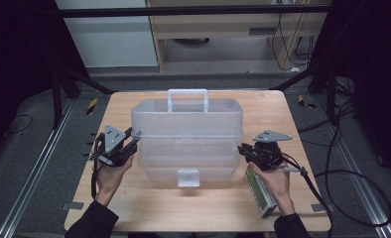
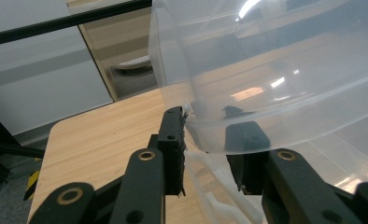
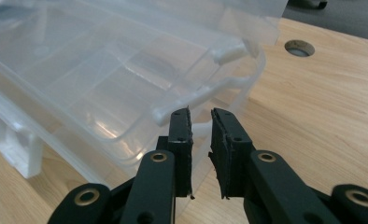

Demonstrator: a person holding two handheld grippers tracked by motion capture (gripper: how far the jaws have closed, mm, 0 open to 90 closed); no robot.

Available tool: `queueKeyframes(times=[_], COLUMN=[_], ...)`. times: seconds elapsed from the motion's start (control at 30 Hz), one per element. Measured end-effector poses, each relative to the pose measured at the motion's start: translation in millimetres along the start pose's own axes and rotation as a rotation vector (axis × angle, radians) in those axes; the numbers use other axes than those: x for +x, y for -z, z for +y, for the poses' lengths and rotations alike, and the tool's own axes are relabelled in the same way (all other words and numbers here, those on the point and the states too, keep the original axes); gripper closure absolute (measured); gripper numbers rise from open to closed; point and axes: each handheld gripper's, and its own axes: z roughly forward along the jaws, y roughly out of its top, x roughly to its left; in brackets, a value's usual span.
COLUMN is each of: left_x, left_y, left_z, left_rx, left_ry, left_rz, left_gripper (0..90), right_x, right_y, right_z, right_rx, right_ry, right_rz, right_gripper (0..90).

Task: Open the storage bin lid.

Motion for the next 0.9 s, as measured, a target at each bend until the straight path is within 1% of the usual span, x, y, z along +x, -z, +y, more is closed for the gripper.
queueKeyframes(times=[0.1, 0.23, 0.33, 0.47, 0.63, 0.7, 0.8, 0.9], left_x=[1.4, 2.0, 2.8, 3.0, 3.6, 3.7, 3.9, 4.3], left_y=[-0.7, -1.5, -2.3, -3.3, -4.2, -4.4, -4.6, -4.7], left_z=[1.3, 2.3, 3.4, 4.9, 5.9, 6.3, 6.4, 6.8], left_rx=[0.001, 0.004, 0.008, 0.011, 0.019, 0.023, 0.025, 0.028], left_ry=[0.006, 0.008, 0.007, 0.015, 0.023, 0.022, 0.022, 0.023], left_rz=[-0.003, -0.004, -0.004, 0.000, 0.002, 0.003, 0.003, 0.002], left_gripper=[68.2, 68.6, 68.9, 69.2, 69.6, 69.7, 69.8, 69.9], right_x=[0.0, -1.5, -4.0, -4.0, -4.1, -2.9, -0.2, 0.3], right_y=[-3.3, -5.8, -8.8, -11.0, -10.7, -10.1, -11.9, -15.8], right_z=[-1.2, -3.0, -5.5, -6.5, -6.2, -5.4, -5.1, -6.9], right_rx=[0.022, 0.028, 0.050, 0.058, 0.053, 0.043, 0.051, 0.072], right_ry=[-0.007, -0.025, -0.047, -0.041, -0.041, -0.043, -0.032, -0.024], right_rz=[-0.022, -0.009, 0.001, 0.000, 0.004, 0.021, 0.023, 0.011], right_gripper=[79.8, 79.3, 78.1, 78.1, 77.6, 77.0, 77.2, 77.6])
